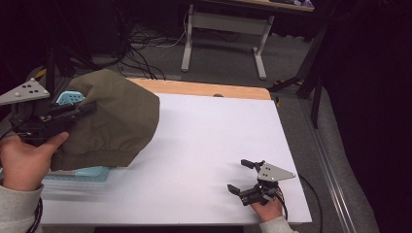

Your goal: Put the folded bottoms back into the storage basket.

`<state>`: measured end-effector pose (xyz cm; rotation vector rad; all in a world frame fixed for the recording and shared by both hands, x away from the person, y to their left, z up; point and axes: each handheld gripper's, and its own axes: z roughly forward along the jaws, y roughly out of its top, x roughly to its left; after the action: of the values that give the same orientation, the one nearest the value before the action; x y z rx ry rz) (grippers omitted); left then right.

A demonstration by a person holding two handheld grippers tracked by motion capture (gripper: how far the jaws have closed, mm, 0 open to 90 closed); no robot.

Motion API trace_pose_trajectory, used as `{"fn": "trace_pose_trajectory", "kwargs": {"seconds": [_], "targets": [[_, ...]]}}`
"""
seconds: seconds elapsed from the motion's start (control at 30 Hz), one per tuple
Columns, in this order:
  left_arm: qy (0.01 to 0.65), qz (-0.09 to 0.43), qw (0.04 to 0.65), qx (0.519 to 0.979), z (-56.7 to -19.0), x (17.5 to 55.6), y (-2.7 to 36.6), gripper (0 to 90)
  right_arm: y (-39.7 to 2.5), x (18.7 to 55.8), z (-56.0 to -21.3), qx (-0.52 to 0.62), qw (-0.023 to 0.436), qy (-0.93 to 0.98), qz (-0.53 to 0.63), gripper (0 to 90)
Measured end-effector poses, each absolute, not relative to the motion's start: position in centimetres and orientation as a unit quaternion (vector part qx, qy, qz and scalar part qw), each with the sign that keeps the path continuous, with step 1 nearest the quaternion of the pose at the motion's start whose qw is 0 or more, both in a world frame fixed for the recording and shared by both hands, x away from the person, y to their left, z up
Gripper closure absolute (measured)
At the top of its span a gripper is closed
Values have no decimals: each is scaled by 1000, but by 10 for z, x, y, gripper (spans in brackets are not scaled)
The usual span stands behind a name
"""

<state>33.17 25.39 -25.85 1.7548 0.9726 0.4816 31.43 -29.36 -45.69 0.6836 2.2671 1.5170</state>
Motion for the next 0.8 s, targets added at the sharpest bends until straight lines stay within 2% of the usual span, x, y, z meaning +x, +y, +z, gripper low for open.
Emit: {"fn": "trace_pose_trajectory", "kwargs": {"seconds": [0.8], "targets": [[444, 196, 488, 726, -272, 347, 306, 812, -293, 315, -457, 241, 165, 796, 530, 4]]}}
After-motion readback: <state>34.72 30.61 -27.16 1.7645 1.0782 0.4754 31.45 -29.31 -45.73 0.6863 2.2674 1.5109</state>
